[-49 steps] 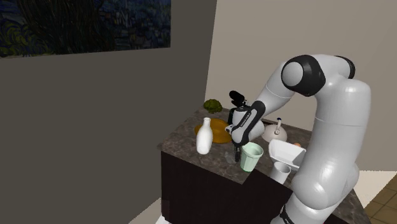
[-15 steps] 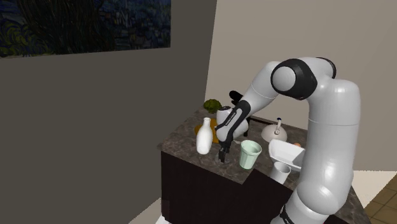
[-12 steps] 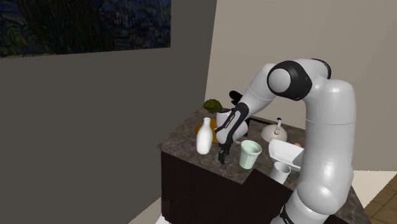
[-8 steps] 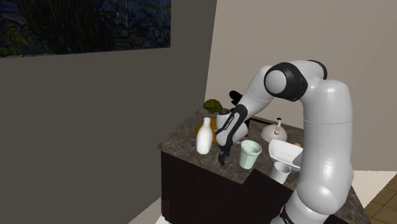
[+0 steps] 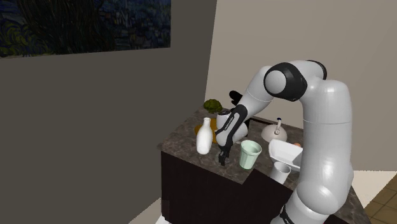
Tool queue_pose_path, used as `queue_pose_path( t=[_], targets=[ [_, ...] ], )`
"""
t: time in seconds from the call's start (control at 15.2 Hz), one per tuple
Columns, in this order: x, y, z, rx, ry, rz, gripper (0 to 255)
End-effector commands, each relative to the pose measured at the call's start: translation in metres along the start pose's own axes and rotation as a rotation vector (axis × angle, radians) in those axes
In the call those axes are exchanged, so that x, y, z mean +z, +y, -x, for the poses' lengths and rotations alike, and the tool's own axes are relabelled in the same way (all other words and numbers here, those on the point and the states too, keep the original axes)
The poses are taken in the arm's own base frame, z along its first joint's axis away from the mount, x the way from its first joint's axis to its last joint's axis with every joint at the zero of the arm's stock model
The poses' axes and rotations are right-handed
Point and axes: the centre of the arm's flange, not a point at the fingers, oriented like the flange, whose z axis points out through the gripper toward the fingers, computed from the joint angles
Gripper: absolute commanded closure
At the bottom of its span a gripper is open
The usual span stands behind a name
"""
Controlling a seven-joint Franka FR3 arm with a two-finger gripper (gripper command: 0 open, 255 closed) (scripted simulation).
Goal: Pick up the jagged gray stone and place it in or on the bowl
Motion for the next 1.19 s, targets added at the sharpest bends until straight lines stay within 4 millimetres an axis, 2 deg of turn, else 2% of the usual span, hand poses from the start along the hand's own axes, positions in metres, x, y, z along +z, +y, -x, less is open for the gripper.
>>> queue_pose_path(
  t=[0.0,0.46,1.12],
  targets=[
    [0.0,0.0,0.0,0.0,0.0,0.0,255],
    [0.0,0.0,0.0,0.0,0.0,0.0,255],
    [-0.052,0.004,0.009,0.0,0.0,0.0,255]
  ],
)
